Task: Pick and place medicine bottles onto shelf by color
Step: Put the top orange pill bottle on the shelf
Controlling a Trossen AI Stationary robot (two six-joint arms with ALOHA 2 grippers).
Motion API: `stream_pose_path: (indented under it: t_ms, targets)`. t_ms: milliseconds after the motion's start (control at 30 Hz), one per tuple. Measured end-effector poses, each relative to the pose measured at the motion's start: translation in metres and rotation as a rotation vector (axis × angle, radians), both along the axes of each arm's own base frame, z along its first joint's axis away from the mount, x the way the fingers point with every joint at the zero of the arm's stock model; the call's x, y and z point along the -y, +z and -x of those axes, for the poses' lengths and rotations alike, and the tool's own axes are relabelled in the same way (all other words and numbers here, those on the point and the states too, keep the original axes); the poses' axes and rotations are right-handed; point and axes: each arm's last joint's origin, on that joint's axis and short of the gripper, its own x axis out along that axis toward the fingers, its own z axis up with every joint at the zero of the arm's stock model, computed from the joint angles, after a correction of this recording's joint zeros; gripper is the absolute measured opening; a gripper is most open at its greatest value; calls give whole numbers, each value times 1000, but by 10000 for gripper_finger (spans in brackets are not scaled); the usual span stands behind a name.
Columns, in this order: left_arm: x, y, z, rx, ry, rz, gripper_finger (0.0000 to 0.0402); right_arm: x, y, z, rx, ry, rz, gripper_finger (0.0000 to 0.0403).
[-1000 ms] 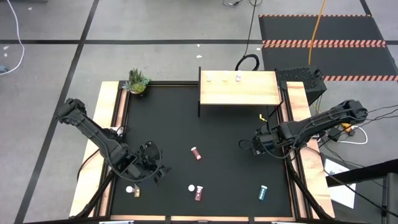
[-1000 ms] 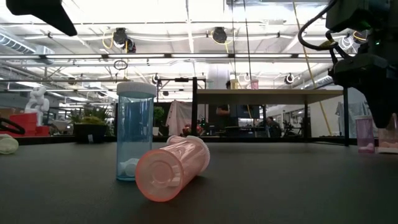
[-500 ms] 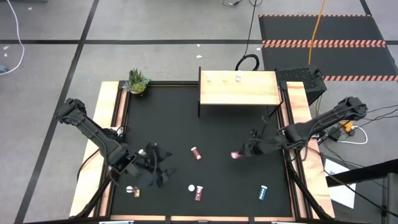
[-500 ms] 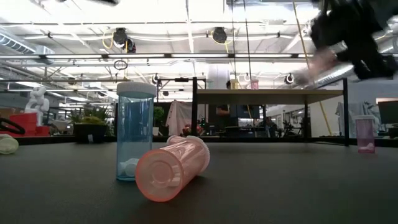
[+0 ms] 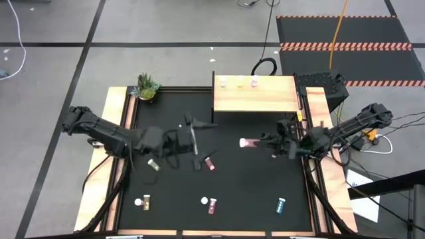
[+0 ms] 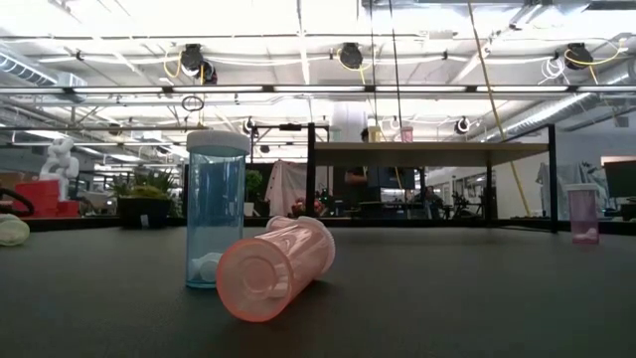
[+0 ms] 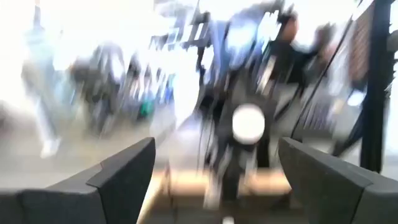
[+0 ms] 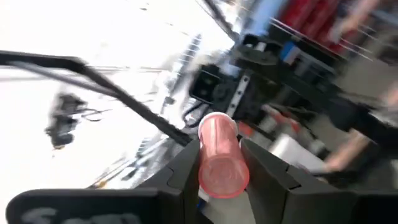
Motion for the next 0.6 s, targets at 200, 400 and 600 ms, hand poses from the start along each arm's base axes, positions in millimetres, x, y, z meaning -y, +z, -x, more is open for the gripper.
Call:
stream_pose_path:
  t_ms: [200,400,600]
  targets:
    - [-24,-4,-33,155,-169,-96,340,8,16,6,191,-16,33,98]
    - [-32,0,-83,190,-194,-111,340,15,20,6,250,-8,60,98]
    - [-41,12,-112,246,-227,-122,336,17,21,6,261,-16,63,98]
